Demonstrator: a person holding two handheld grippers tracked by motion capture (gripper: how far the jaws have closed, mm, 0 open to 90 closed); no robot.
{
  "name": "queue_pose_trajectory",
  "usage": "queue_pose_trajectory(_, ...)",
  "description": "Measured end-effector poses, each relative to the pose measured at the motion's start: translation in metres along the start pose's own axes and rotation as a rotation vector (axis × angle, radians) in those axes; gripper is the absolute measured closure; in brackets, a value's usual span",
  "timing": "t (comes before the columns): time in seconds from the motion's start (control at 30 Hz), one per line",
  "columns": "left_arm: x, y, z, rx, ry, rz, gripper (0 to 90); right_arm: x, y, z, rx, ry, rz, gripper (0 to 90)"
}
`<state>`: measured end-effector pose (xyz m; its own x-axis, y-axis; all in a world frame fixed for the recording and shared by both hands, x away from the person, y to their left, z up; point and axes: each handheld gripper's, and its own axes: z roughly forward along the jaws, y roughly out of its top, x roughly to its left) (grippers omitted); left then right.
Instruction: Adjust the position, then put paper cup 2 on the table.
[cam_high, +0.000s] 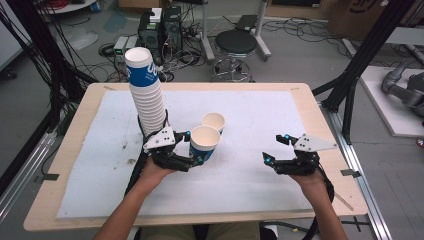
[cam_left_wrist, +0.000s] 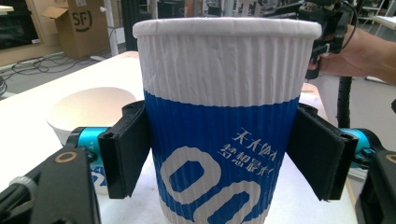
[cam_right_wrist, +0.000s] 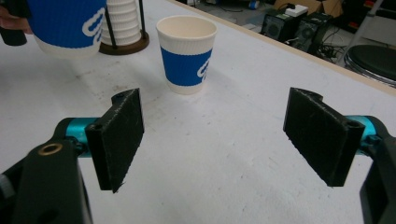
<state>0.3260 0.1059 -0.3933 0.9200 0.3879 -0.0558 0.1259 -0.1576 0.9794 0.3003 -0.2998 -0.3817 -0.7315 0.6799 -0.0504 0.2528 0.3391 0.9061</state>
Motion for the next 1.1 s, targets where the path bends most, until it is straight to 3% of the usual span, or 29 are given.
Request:
queue_pose_trajectory(0.43, -0.002, 0.004, 0.007, -0.05, -0.001, 0.004, 25.4, -0.006, -0.007, -0.013, -0.01, -0.035, 0.017, 20.7)
queue_pose_trajectory(0.87, -0.006, 0.004, 0.04, -0.073, -0.042, 0.014, 25.4, -0.009, -0.01, -0.017, -0.021, -0.052, 0.028, 20.7)
queue_pose_trajectory(1.1, -0.006, -0.002, 0.067, -0.085, -0.032, -0.002, 25.3, -0.01, -0.013, -0.02, -0.024, -0.059, 0.032, 20.7)
